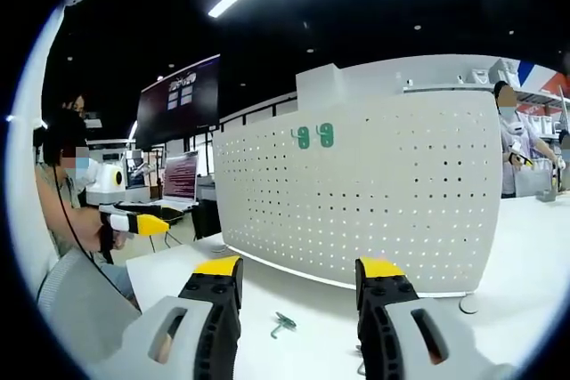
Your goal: Insert the hook assembly into the mounting plate slot until the hook locks in place.
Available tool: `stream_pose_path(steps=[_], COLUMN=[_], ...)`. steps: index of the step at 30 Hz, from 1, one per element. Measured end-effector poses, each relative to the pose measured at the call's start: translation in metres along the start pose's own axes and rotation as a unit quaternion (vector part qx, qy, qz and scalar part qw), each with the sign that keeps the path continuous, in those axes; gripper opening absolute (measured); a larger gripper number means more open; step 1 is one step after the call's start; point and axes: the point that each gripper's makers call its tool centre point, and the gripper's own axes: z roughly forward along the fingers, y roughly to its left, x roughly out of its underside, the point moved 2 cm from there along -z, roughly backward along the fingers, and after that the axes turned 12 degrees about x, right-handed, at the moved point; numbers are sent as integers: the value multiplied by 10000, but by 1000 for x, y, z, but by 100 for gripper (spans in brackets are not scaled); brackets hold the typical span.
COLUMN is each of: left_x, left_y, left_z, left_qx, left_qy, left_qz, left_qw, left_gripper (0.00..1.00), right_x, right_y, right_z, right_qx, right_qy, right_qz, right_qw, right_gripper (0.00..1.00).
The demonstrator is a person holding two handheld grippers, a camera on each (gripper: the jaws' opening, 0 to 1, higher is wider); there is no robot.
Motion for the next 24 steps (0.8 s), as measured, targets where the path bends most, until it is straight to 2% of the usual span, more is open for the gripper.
stream_pose_path(steps=[24], left_x=[0], left_y=[3], left_z=[3], left_qx=[21], left_qy=[62], left_qz=[57], left_qw=[10000], left_gripper=[71], right_x=[1], right_y=[-2], right_z=[0], right_qx=[43], right_qy=[12], right_qz=[35], right_qw=[10000], right_gripper=[49])
